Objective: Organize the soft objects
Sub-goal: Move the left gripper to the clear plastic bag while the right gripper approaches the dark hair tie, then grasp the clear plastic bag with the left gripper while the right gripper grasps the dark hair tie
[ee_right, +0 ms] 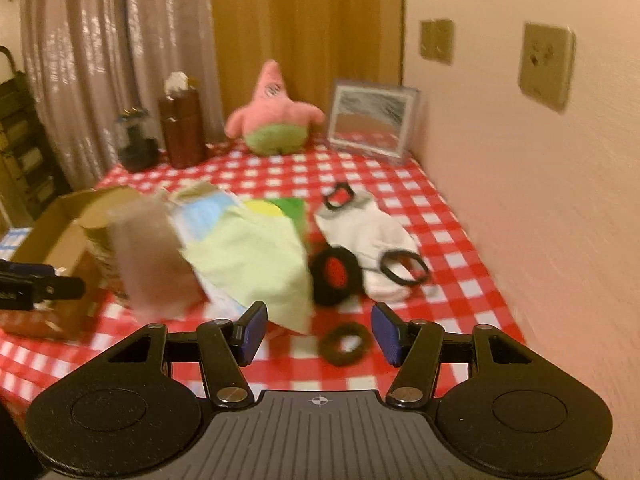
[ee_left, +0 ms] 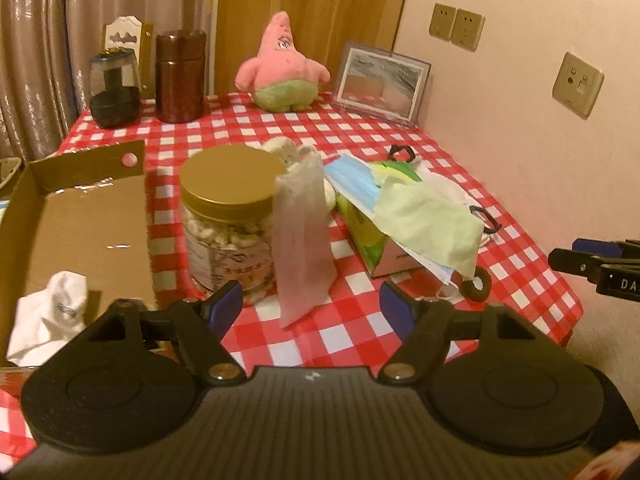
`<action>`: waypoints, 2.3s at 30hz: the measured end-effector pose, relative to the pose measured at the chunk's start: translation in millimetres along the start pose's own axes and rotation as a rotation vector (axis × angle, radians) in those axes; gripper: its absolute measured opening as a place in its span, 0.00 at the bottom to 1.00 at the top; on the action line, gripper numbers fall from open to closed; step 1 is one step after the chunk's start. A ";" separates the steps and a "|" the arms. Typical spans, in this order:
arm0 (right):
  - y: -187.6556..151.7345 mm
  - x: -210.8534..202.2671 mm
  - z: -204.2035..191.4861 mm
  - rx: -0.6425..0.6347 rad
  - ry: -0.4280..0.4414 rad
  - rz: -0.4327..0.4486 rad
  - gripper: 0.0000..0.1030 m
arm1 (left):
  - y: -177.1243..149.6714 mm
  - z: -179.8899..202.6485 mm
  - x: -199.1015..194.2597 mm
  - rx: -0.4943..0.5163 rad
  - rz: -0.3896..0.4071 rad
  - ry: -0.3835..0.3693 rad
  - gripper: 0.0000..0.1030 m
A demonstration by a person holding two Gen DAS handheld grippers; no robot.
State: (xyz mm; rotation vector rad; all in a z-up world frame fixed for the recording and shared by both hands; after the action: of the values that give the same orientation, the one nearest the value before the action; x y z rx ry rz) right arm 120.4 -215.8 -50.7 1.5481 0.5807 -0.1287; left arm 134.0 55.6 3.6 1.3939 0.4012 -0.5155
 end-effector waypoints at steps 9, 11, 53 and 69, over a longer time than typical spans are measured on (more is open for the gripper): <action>-27.7 31.0 27.4 0.035 -0.035 -0.079 0.56 | -14.9 7.9 39.5 0.014 -0.034 -0.024 0.66; -31.9 37.9 30.3 0.041 -0.039 -0.093 0.56 | -18.6 9.5 49.6 0.026 -0.042 -0.017 0.62; -56.5 132.0 31.9 0.009 -0.002 -0.163 0.56 | -10.4 25.6 93.2 0.146 0.066 -0.016 0.00; -57.6 109.7 34.4 0.008 -0.032 -0.160 0.18 | -0.2 20.5 50.1 0.137 0.105 0.010 0.00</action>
State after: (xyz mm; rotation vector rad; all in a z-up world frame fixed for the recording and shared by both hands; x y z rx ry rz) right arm 199.1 -220.9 -152.3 1.5036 0.6790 -0.2773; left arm 174.6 30.1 -21.4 1.5412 0.3030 -0.4569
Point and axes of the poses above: each gripper's, at about its wrist camera, not at the fingertips, and x roughly the way its jaws point, z to its right, y to its top, the point moved 1 cm from there along x, roughly the way its jaws point, and after that the axes turned 9 degrees about z, right-handed, at the moved point
